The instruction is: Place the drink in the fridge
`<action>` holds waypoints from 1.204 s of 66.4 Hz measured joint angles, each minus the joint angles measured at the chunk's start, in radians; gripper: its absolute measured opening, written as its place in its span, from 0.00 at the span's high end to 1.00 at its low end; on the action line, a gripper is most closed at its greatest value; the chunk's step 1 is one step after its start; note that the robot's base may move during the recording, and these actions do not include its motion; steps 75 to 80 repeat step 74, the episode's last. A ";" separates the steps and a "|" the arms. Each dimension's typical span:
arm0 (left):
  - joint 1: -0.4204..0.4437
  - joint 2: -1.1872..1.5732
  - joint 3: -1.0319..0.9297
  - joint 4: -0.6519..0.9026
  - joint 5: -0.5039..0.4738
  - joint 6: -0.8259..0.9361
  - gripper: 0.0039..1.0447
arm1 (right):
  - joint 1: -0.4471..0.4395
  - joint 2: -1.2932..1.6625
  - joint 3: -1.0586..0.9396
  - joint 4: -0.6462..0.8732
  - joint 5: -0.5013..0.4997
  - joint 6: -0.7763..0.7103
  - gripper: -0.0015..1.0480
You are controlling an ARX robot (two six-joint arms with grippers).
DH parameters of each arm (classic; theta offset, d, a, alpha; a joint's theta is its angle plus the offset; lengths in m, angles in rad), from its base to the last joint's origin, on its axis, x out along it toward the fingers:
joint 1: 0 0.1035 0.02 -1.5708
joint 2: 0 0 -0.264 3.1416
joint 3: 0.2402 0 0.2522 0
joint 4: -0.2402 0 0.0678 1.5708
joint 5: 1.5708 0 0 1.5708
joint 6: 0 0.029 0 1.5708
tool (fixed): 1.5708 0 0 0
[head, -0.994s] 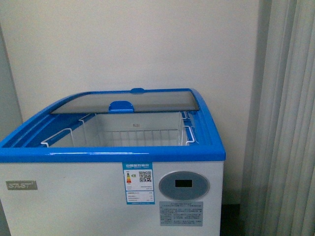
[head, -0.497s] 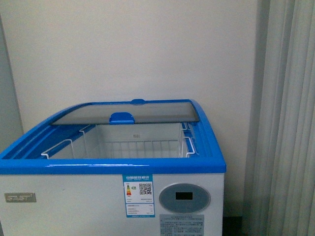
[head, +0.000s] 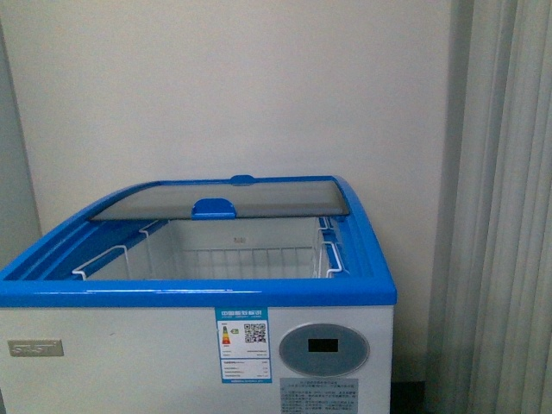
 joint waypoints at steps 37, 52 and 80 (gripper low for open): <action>0.000 0.000 0.000 0.000 0.000 0.000 0.41 | 0.000 -0.007 0.000 0.003 -0.002 0.000 0.41; 0.000 0.000 0.000 0.000 0.000 0.001 0.06 | 0.000 -0.007 0.000 0.003 -0.002 0.001 0.06; 0.000 0.000 0.000 0.000 0.000 0.000 0.08 | 0.000 -0.007 0.000 0.003 -0.002 0.001 0.07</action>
